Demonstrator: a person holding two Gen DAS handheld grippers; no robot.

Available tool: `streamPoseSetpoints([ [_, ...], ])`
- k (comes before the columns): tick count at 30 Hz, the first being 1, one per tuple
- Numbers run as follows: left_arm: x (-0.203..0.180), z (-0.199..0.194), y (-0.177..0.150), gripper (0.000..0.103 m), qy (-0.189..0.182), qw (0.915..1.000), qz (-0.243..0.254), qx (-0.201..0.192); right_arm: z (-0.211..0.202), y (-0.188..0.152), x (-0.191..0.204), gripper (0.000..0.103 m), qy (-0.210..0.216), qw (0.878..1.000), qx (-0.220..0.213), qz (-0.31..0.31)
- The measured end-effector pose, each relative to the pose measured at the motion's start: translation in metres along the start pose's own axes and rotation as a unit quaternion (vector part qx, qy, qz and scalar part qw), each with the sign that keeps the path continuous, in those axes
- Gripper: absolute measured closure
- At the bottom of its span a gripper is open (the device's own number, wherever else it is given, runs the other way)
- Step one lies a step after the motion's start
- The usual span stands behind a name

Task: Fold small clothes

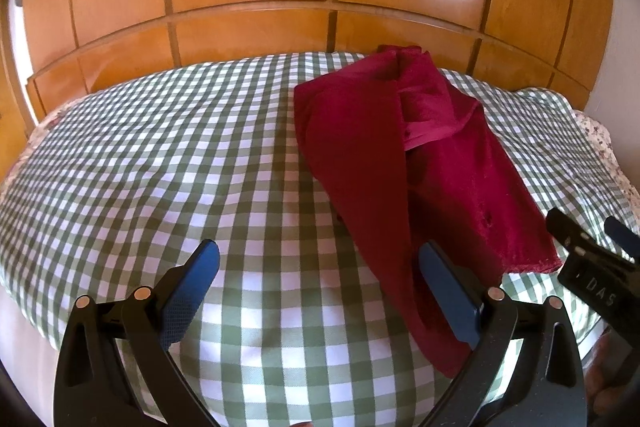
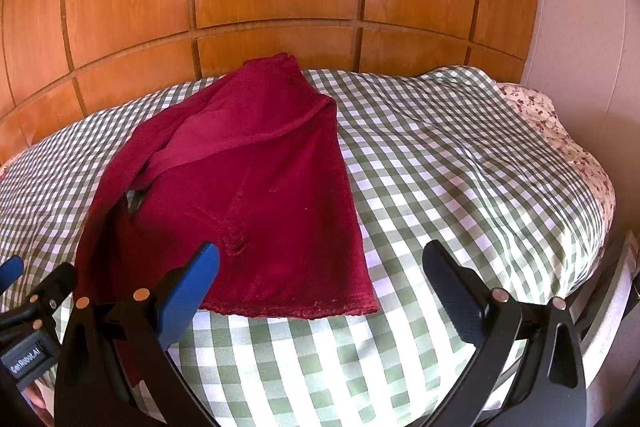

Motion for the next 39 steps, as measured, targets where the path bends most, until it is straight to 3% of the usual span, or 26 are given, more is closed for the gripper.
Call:
streamPoseSetpoints([
  [3, -0.005, 0.007, 0.005, 0.004, -0.011, 0.9999, 0.004, 0.011, 0.003, 0.000, -0.004, 0.002, -0.002, 1.000, 0.005, 0.004],
  [7, -0.010, 0.028, 0.011, 0.006, -0.051, 0.9975, -0.006, 0.049, 0.007, 0.001, -0.010, 0.002, 0.001, 1.000, 0.009, 0.011],
  [9, -0.013, 0.038, 0.013, 0.028, -0.069, 0.9956, 0.000, 0.064, 0.008, 0.003, -0.013, 0.002, 0.006, 1.000, 0.007, 0.015],
  [11, -0.013, 0.050, 0.011, 0.078, -0.088, 0.9921, 0.005, 0.090, 0.008, 0.007, -0.017, 0.002, 0.019, 1.000, 0.005, 0.023],
  [13, -0.003, 0.057, 0.013, 0.092, -0.116, 0.9876, -0.013, 0.104, 0.007, 0.012, -0.017, 0.007, 0.055, 0.998, 0.004, 0.031],
  [15, 0.015, 0.053, 0.018, 0.095, -0.125, 0.9879, -0.026, 0.088, 0.006, 0.020, -0.010, 0.025, 0.104, 0.994, 0.009, 0.024],
  [16, 0.025, 0.049, 0.022, 0.095, -0.125, 0.9885, -0.034, 0.078, 0.006, 0.023, -0.005, 0.028, 0.126, 0.992, 0.016, 0.022],
  [19, 0.069, 0.036, 0.041, 0.098, -0.126, 0.9881, -0.076, 0.044, 0.012, 0.035, 0.022, 0.039, 0.243, 0.968, 0.064, 0.023],
  [21, 0.100, 0.028, 0.058, 0.098, -0.102, 0.9903, -0.092, 0.019, 0.015, 0.044, 0.049, 0.040, 0.309, 0.947, 0.090, 0.015],
  [23, 0.125, 0.025, 0.078, 0.098, -0.059, 0.9937, -0.096, -0.001, 0.020, 0.050, 0.075, 0.040, 0.337, 0.935, 0.107, -0.001],
  [27, 0.189, 0.033, 0.116, 0.092, 0.035, 0.9848, -0.168, -0.026, 0.068, 0.061, 0.118, 0.039, 0.384, 0.902, 0.191, 0.044],
  [28, 0.203, 0.031, 0.121, 0.081, 0.044, 0.9800, -0.191, -0.035, 0.081, 0.064, 0.123, 0.038, 0.388, 0.896, 0.208, 0.064],
  [29, 0.210, 0.027, 0.123, 0.063, 0.051, 0.9765, -0.204, -0.045, 0.100, 0.067, 0.128, 0.038, 0.386, 0.889, 0.226, 0.094],
  [30, 0.215, 0.022, 0.122, 0.050, 0.061, 0.9727, -0.216, -0.058, 0.111, 0.068, 0.129, 0.038, 0.378, 0.889, 0.235, 0.109],
  [31, 0.220, 0.014, 0.117, 0.024, 0.067, 0.9680, -0.230, -0.074, 0.120, 0.069, 0.130, 0.038, 0.365, 0.891, 0.239, 0.124],
  [32, 0.222, 0.007, 0.111, 0.021, 0.068, 0.9644, -0.239, -0.091, 0.131, 0.072, 0.129, 0.041, 0.353, 0.894, 0.241, 0.137],
  [33, 0.223, 0.002, 0.105, 0.021, 0.065, 0.9627, -0.242, -0.102, 0.139, 0.075, 0.128, 0.053, 0.341, 0.896, 0.241, 0.151],
  [34, 0.219, 0.003, 0.098, 0.021, 0.060, 0.9661, -0.232, -0.096, 0.143, 0.076, 0.129, 0.062, 0.332, 0.899, 0.241, 0.152],
  [36, 0.211, 0.005, 0.087, 0.021, 0.058, 0.9721, -0.213, -0.079, 0.146, 0.080, 0.129, 0.091, 0.317, 0.908, 0.234, 0.141],
  [39, 0.189, 0.000, 0.067, 0.022, 0.036, 0.9810, -0.174, -0.079, 0.116, 0.090, 0.115, 0.096, 0.324, 0.920, 0.196, 0.099],
])
Point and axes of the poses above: each gripper's, at about its wrist camera, not at the fingertips, and z roughly the way its jaws point, x to its left, y to its top, the point moved 4 cm from there along z, roughly the way its jaws point, and after that the axes turned 4 degrees about x, right-handed, at the moved point
